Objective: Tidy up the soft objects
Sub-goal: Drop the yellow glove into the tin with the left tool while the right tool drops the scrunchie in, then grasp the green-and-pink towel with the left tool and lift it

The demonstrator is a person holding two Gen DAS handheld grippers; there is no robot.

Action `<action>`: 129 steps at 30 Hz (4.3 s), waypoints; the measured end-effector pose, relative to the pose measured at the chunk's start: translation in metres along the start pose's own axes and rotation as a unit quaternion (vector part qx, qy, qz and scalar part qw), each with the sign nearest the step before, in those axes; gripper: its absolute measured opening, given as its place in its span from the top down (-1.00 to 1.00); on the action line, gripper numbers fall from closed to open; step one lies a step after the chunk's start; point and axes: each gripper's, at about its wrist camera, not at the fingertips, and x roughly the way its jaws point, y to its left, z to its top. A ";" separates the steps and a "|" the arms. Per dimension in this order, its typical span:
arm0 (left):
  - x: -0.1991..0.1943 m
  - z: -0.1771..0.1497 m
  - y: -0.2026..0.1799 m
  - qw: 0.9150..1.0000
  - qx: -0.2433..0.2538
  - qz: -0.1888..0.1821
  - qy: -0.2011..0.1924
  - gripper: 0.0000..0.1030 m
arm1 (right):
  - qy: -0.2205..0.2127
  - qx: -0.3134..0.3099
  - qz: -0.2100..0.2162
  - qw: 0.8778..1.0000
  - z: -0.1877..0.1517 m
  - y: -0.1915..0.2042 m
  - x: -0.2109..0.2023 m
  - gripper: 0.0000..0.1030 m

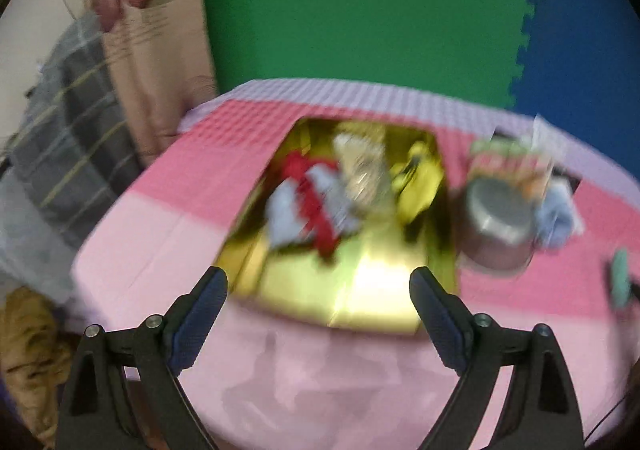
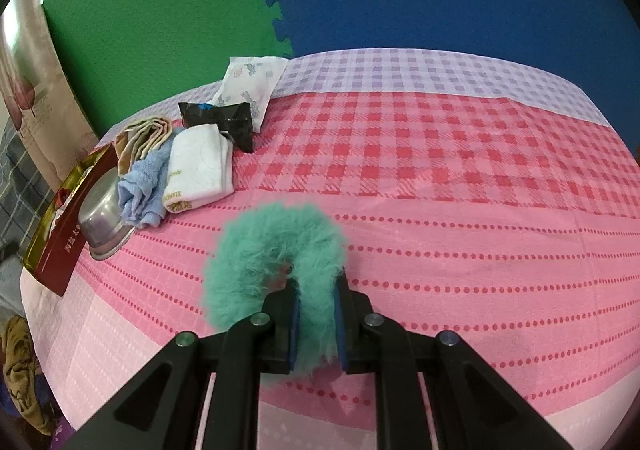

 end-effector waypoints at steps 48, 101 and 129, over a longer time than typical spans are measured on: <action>-0.036 -0.053 0.100 0.989 -0.121 0.086 0.013 -0.76 | 0.083 -0.251 0.122 0.957 0.016 0.430 0.084 0.19; 0.101 0.084 -0.234 0.960 0.236 -0.133 0.064 -0.83 | -0.019 -0.028 -0.087 0.996 -0.005 -0.009 -0.008 -0.29; 0.007 0.104 -0.132 0.956 0.043 -0.289 -0.027 0.68 | -0.013 -0.026 -0.098 0.995 -0.004 -0.010 -0.005 -0.29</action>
